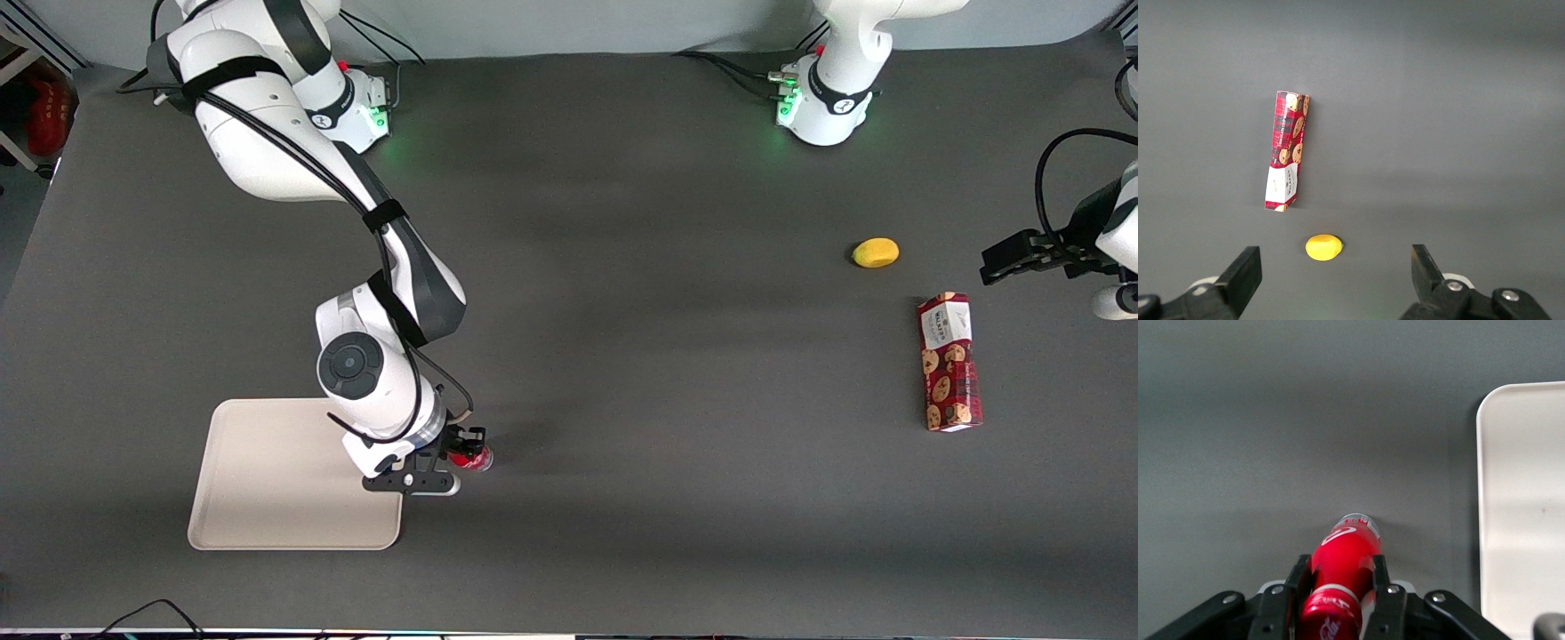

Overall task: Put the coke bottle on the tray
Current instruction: 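Lower the right gripper and close it around the red bottle, then lift the red bottle and swing it past the tray's edge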

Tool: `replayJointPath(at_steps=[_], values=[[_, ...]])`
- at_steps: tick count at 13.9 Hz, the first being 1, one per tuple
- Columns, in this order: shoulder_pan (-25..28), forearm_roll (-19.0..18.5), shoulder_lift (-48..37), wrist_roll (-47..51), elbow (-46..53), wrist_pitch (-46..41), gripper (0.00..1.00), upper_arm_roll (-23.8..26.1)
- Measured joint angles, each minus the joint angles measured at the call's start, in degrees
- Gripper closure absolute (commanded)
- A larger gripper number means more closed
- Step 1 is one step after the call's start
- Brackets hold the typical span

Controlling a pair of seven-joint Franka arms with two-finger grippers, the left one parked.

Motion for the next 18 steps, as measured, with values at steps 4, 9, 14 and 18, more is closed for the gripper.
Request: replayJointPath(at_steps=[4,9,14,18], values=[[-0.3,0.0,-0.9,-0.1,0.3,-4.2,1.00,0.0],[-1.9,-0.1,-9.2,-2.5,1.1,-14.0,1.00,0.0],[-7.3,-0.1,-19.2,-17.0,1.0,-23.1,1.00,0.1],[-13.9,-0.1,-22.7,-33.9,0.9,-27.7,1.00,-0.2]])
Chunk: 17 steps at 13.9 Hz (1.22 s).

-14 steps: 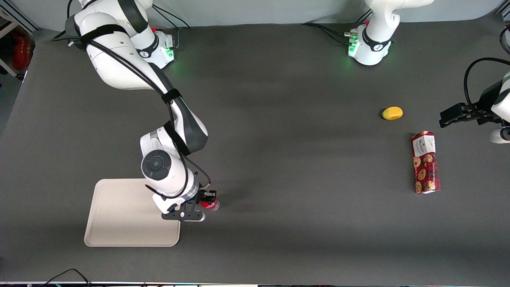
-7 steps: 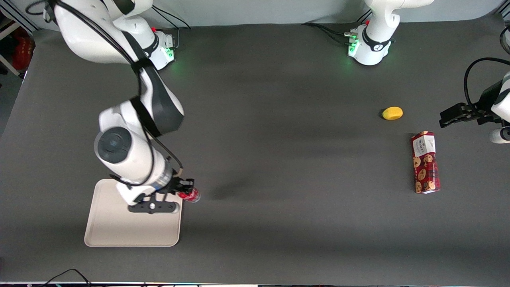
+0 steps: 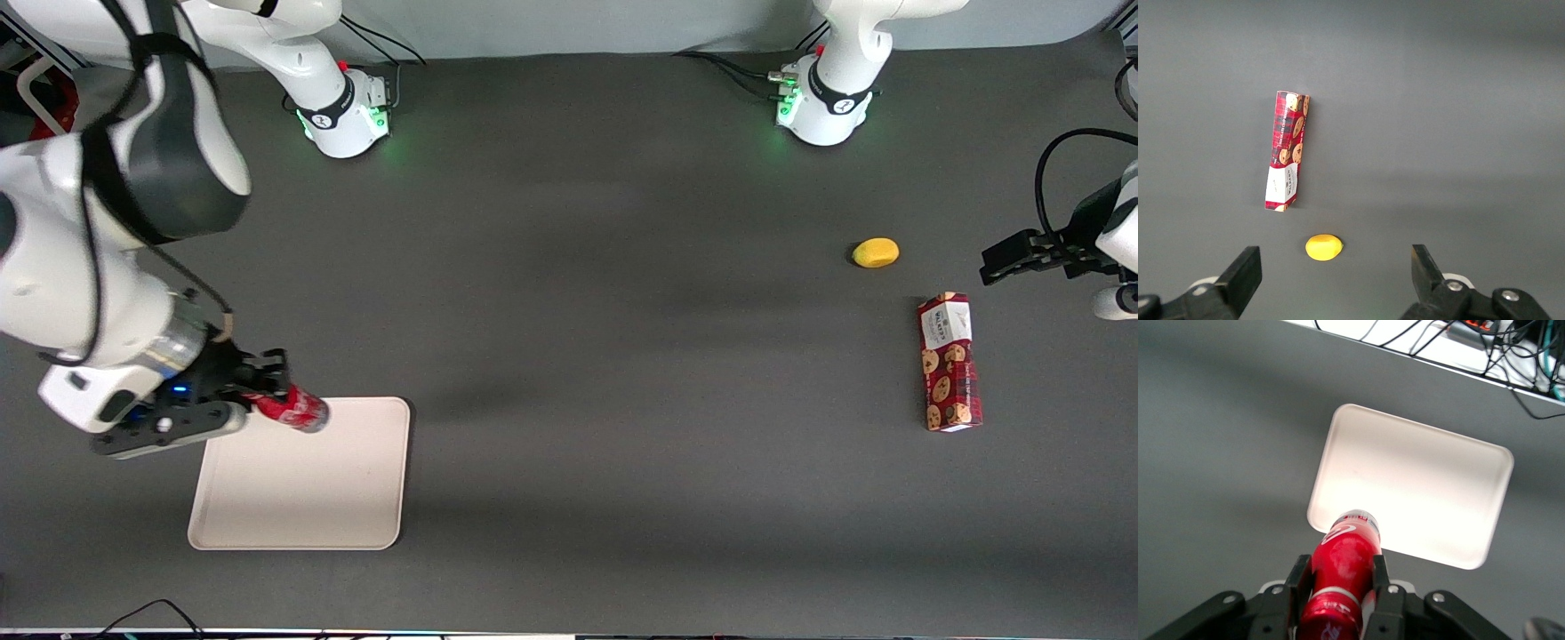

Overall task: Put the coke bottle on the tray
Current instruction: 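Lift the red bottle and swing it past the tray's edge, then stand the red bottle upright on the tray corner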

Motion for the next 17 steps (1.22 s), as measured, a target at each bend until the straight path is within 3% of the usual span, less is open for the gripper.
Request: replayJointPath(at_steps=[3,8,12,15,17], values=[[-4.2,0.2,0.0,-13.4,-1.7,-0.1,1.00,-2.1],[-4.8,5.5,0.3,-29.2,-9.4,5.4,1.00,-12.3],[-4.9,8.4,1.1,-36.0,-18.5,17.3,1.00,-17.6],[-4.9,10.3,3.2,-37.3,-20.3,20.7,1.00,-19.8],[-4.9,13.9,5.0,-38.7,-20.3,21.7,1.00,-20.8]])
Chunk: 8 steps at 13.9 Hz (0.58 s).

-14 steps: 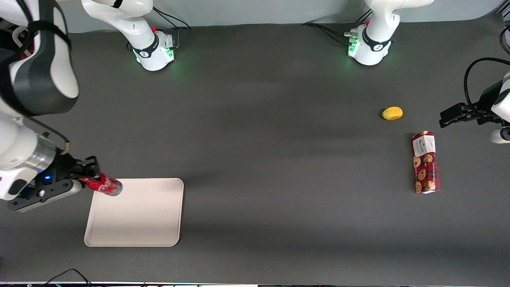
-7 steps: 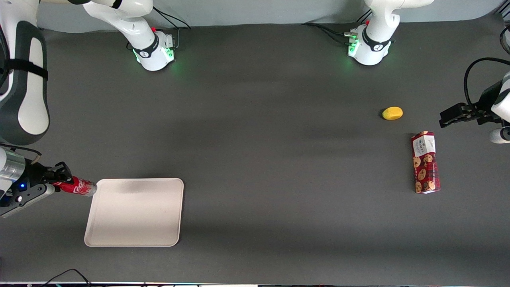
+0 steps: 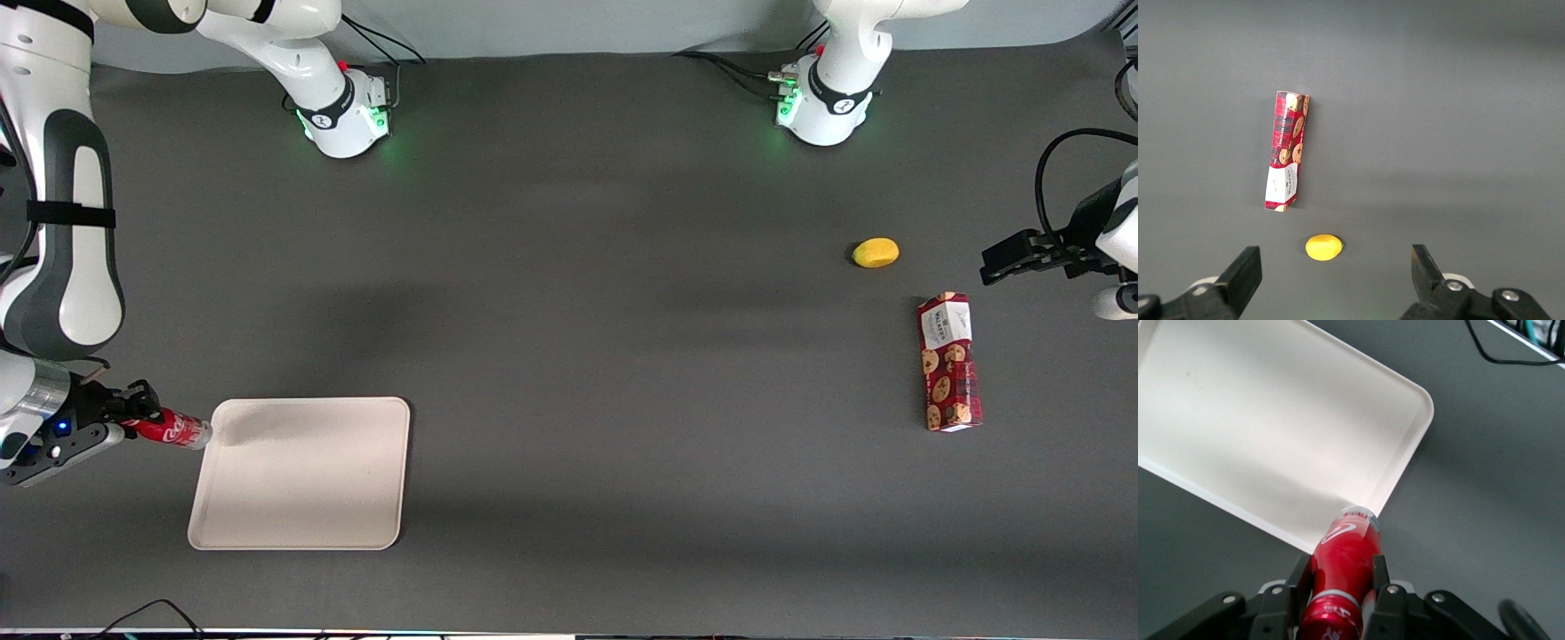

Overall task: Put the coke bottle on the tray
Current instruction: 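Stand the red bottle upright on the tray corner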

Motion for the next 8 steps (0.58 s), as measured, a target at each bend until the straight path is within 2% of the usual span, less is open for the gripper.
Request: replayJointPath(at_steps=[2,5,8], values=[[0.0,2.1,1.7,-0.5,0.0,2.2,1.00,-0.3],[0.2,3.3,4.0,-1.3,0.0,6.9,1.00,-0.3],[0.3,5.5,5.4,-1.6,0.1,7.8,1.00,-0.3]])
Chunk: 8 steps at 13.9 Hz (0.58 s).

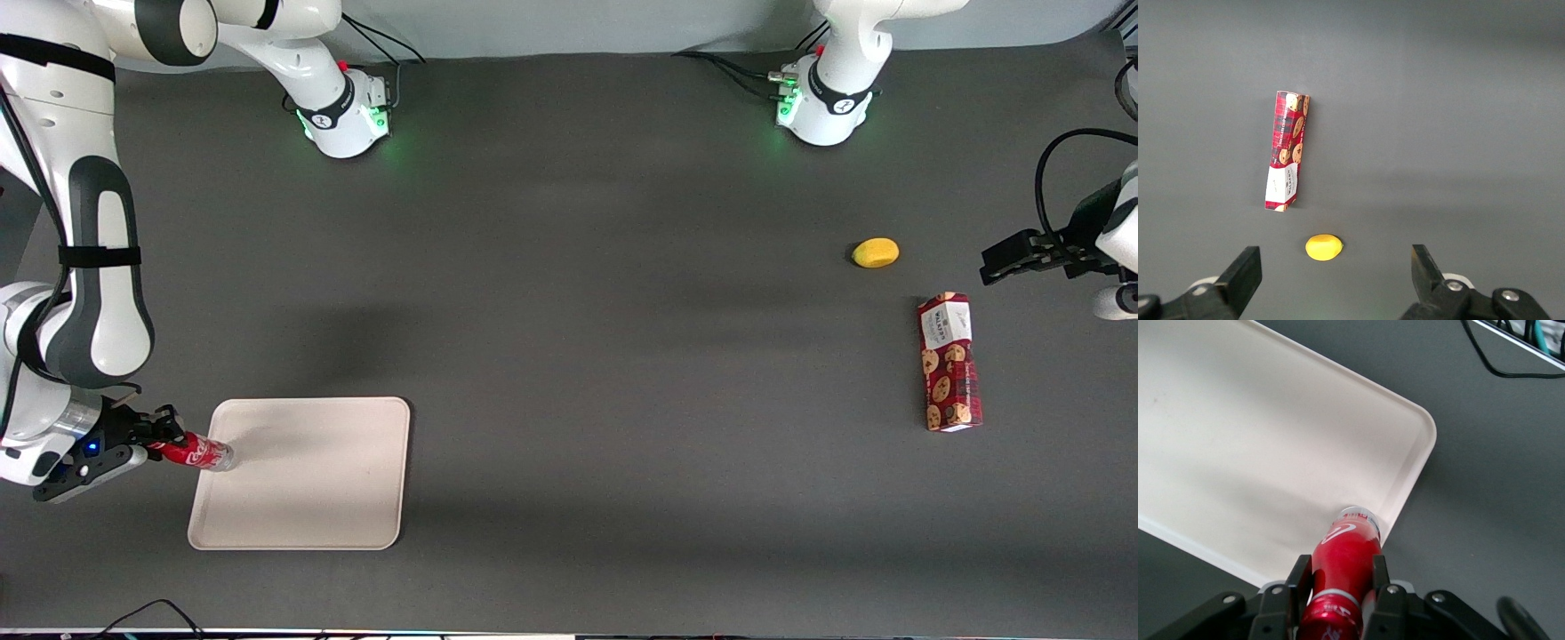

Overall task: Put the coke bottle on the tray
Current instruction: 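Stand the red bottle upright on the tray corner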

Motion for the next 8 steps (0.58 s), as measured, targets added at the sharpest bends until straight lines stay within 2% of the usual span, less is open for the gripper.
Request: replayJointPath(at_steps=[1,2,4,5,8], values=[[0.1,0.5,0.2,0.0,0.1,0.0,0.96,0.0],[0.1,1.0,0.4,0.0,0.1,0.1,0.87,0.0],[0.2,1.5,0.9,-0.1,0.3,0.5,0.49,0.0],[0.2,1.7,1.1,-0.1,0.4,1.0,0.00,0.0],[0.2,3.8,1.5,-0.1,0.7,1.2,0.00,0.0]])
